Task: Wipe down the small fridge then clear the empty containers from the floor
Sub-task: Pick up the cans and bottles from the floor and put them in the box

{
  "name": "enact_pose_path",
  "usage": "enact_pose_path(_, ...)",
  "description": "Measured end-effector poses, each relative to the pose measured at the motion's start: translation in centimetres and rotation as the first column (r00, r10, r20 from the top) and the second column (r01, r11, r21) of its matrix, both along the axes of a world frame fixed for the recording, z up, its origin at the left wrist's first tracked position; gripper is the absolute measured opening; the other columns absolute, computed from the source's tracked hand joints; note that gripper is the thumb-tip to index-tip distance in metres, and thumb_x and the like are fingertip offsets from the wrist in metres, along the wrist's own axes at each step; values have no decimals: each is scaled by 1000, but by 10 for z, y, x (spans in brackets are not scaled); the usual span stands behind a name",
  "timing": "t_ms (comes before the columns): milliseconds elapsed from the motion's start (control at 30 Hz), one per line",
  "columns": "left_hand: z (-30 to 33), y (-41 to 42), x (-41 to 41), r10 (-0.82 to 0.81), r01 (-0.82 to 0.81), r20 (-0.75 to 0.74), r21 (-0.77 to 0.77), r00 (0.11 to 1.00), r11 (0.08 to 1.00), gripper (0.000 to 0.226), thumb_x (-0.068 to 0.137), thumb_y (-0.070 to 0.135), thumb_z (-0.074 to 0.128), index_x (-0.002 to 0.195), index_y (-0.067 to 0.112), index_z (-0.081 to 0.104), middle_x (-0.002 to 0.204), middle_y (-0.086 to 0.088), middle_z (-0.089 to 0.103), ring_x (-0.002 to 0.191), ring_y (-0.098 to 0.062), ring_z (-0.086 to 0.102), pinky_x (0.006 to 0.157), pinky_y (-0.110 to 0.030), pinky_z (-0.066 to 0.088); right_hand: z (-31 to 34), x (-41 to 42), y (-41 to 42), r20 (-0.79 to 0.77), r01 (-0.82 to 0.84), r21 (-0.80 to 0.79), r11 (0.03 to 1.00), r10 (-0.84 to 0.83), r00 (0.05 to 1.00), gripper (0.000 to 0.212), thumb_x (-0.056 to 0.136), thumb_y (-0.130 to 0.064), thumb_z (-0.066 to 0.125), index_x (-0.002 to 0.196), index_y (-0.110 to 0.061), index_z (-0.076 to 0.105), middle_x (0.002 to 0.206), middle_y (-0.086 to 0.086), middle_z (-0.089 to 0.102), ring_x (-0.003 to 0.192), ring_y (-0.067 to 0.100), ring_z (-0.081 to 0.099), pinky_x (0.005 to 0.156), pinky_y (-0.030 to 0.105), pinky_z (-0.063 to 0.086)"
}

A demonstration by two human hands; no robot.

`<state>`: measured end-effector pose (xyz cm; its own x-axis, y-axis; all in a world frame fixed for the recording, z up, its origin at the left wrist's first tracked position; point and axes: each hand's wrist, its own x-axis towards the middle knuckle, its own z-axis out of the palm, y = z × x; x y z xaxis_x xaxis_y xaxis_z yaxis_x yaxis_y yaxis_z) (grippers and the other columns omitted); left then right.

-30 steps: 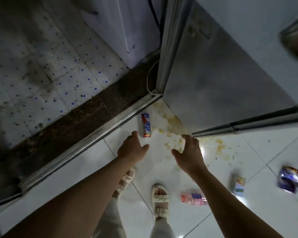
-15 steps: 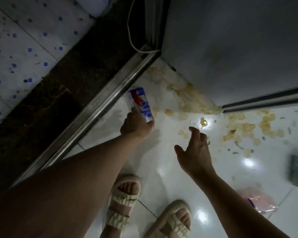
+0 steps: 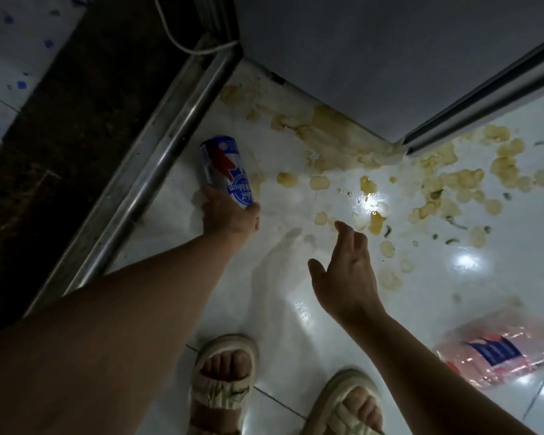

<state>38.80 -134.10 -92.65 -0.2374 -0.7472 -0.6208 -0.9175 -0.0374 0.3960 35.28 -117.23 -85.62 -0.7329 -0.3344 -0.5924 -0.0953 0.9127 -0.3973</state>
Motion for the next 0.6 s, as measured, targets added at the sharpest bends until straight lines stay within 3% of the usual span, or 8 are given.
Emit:
enact_pose_path(167, 64, 22, 13, -206, 206, 29, 14, 978, 978, 90, 75, 31, 75, 139, 5, 18, 133, -22, 46, 113, -39, 52, 89, -44, 47, 56, 9, 20, 39, 97, 5, 995, -97, 994, 72, 89, -22, 59, 146, -15, 16, 147, 10, 27, 127, 27, 41, 97, 34, 42)
enact_pose_path(333, 137, 56, 21, -402, 401, 32, 25, 915, 916, 84, 71, 34, 76, 133, 9, 23, 125, -19, 52, 106, -37, 56, 82, -40, 47, 120, 21, 50, 96, 323, 19, 946, -323, 941, 70, 88, -20, 60, 145, -16, 19, 146, 9, 29, 130, 28, 39, 102, 36, 39)
enact_pose_path(600, 207, 132, 12, -648, 642, -13, 148, 762, 752, 82, 74, 39, 74, 133, 12, 23, 123, -12, 53, 100, -28, 58, 72, -31, 47, 181, 29, 127, 78, 508, 56, 859, -511, 856, 68, 89, -22, 60, 144, -17, 20, 148, 8, 27, 132, 28, 35, 103, 37, 38)
